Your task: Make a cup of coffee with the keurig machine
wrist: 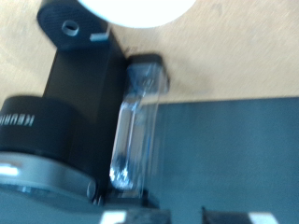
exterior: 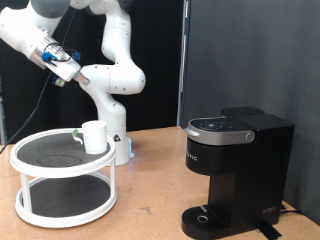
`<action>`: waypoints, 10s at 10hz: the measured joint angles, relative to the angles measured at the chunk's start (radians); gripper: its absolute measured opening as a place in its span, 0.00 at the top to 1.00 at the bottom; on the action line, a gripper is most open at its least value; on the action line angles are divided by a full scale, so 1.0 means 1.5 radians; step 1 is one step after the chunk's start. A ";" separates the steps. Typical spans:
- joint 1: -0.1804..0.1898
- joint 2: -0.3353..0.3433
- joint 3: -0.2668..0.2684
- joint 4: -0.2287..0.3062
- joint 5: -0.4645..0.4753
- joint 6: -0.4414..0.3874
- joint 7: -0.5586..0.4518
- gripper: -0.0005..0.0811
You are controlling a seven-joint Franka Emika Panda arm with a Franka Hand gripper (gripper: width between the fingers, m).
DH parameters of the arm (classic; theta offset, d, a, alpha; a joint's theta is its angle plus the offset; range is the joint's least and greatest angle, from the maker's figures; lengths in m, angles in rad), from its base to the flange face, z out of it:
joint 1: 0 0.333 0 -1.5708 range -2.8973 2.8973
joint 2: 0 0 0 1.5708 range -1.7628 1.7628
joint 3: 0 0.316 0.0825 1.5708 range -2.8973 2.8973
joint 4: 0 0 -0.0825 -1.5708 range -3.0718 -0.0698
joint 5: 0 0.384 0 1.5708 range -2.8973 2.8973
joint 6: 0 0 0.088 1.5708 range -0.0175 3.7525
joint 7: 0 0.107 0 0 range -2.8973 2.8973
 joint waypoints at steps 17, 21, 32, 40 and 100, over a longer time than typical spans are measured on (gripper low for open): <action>-0.001 0.069 0.008 0.025 -0.014 0.086 0.027 0.99; -0.001 0.094 0.009 -0.021 -0.038 0.151 0.019 0.99; 0.010 0.144 0.017 -0.091 -0.035 0.279 -0.039 0.10; 0.017 0.147 0.017 -0.104 -0.011 0.298 -0.053 0.52; 0.203 0.553 0.446 0.078 0.569 0.702 -0.058 0.99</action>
